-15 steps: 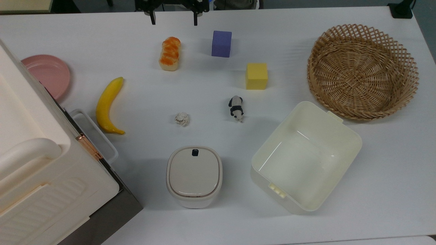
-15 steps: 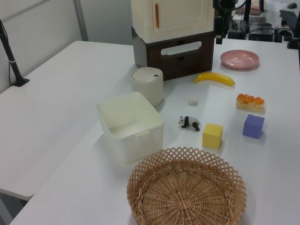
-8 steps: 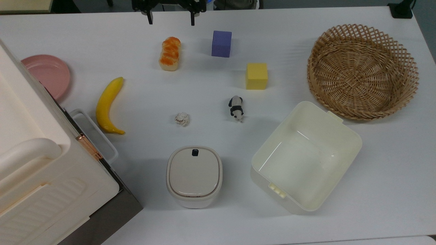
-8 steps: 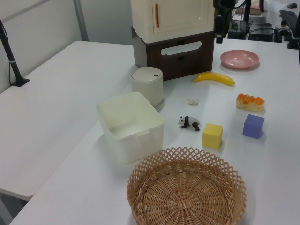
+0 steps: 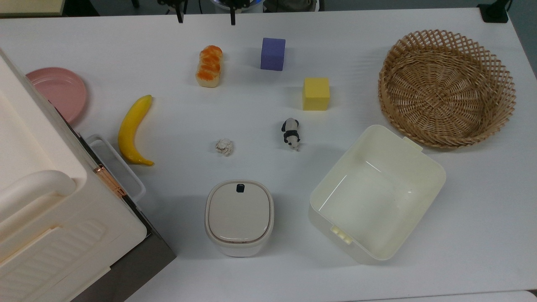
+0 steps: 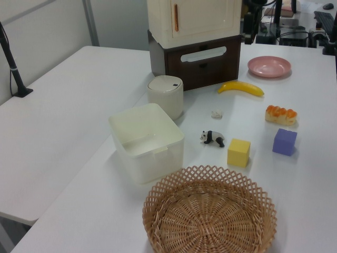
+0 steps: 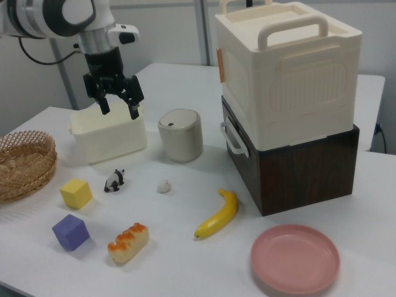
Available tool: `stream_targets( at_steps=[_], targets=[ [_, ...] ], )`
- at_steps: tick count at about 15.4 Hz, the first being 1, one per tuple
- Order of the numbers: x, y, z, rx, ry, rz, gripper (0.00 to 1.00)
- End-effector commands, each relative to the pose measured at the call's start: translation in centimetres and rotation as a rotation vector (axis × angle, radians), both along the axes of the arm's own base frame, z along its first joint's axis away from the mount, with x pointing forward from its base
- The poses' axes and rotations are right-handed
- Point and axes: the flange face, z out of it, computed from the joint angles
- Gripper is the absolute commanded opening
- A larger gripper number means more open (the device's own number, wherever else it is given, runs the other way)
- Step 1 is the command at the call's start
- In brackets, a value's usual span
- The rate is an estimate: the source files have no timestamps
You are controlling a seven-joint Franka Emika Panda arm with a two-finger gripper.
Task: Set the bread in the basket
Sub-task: 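Move the open gripper over the orange-topped bread roll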
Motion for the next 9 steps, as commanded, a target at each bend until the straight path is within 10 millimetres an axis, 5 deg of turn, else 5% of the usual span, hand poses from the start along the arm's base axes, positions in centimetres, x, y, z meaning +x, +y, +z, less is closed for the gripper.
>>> stream_targets(
  at_steps=[1,9],
  targets=[
    [-6.0,-0.4,1.8,-0.009,-0.026,0.019,1.00],
    [-14.7,-0.2,2.6,-0.005,-0.090,0.035,1.00]
  ],
)
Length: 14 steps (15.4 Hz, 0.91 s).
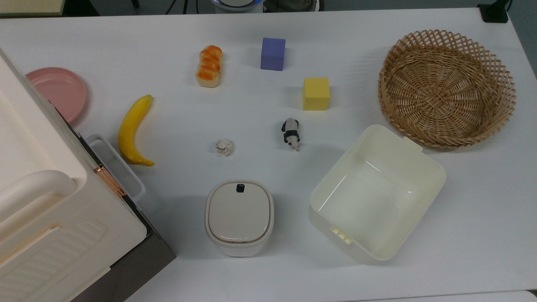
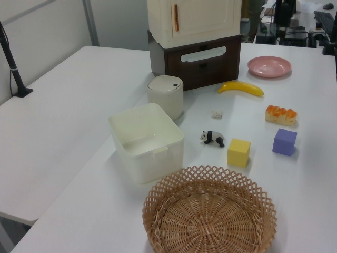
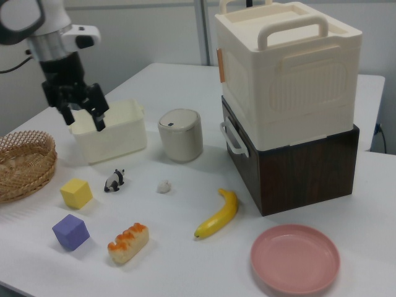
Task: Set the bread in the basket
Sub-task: 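Move the open gripper over the orange-topped bread roll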
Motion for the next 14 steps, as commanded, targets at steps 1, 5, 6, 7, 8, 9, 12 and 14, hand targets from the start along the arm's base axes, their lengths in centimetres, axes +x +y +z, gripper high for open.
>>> stream_targets(
  at_steps=[1,5,6,7,8,9,12,14],
  targets=[
    [-4.6,-0.3,-0.1,-0.009,-0.053,0.041,1.00],
    [-7.0,-0.4,0.2,-0.005,-0.071,0.051,1.00],
    [-7.3,-0.4,0.3,-0.005,-0.074,0.050,1.00],
    [-7.4,-0.5,0.4,-0.004,-0.074,0.049,1.00],
    [-7.4,-0.6,0.4,-0.003,-0.076,0.048,1.00],
    [-7.4,-0.9,0.5,0.001,-0.077,0.041,1.00],
    [-7.4,-1.2,0.6,0.005,-0.080,0.034,1.00],
    [-7.4,-1.2,0.6,0.008,-0.079,0.034,1.00]
  ],
)
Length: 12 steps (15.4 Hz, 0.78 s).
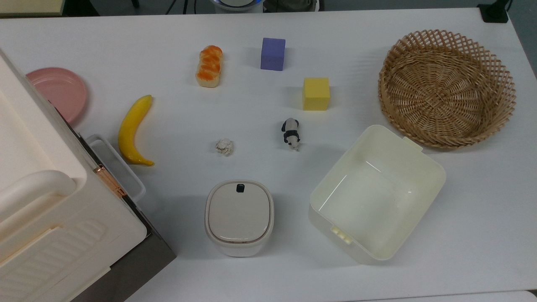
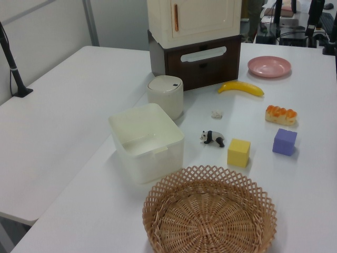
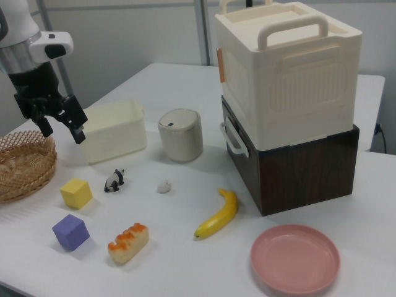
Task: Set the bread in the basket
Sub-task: 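Move the open gripper over the orange-topped bread roll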
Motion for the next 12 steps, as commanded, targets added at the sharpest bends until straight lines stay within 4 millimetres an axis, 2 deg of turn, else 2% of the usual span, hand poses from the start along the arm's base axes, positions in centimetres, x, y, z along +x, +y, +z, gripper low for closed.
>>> stream_targets(
  at_steps=[1,3,5,7,12],
  targets=[
    [-0.3,-0.3,0.0,0.004,-0.032,0.013,1.00],
    [-0.3,-0.9,1.3,0.009,-0.057,0.003,1.00],
    [-0.6,-4.0,1.7,0.042,-0.068,-0.050,1.00],
    [-0.4,-4.5,1.5,0.046,-0.072,-0.032,1.00],
    [-0.1,-5.4,-3.0,0.043,0.024,0.073,1.00]
  ],
)
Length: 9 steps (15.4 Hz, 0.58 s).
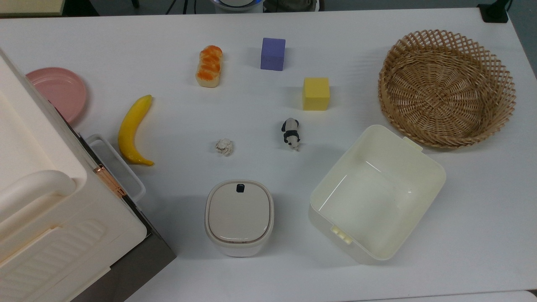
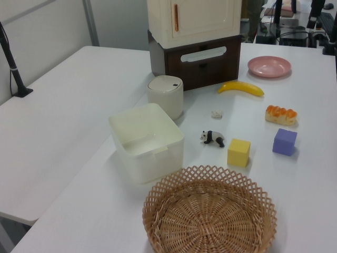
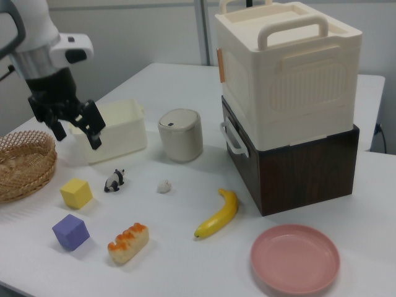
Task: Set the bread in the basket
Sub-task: 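Move the open gripper over the orange-topped bread roll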
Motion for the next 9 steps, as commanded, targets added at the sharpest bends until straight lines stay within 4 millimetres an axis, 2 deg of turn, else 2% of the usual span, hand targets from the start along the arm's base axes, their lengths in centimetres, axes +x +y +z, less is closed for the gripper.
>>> stream_targets(
  at_steps=[1,4,7,9],
  targets=[
    [0.3,-0.5,-3.8,-0.004,0.054,0.079,1.00],
    [1.8,-0.9,-6.3,-0.001,0.085,0.076,1.00],
    [3.3,-1.3,-11.0,-0.004,0.096,0.061,1.00],
    [4.7,-1.3,-13.3,-0.009,0.098,0.050,1.00]
  ],
)
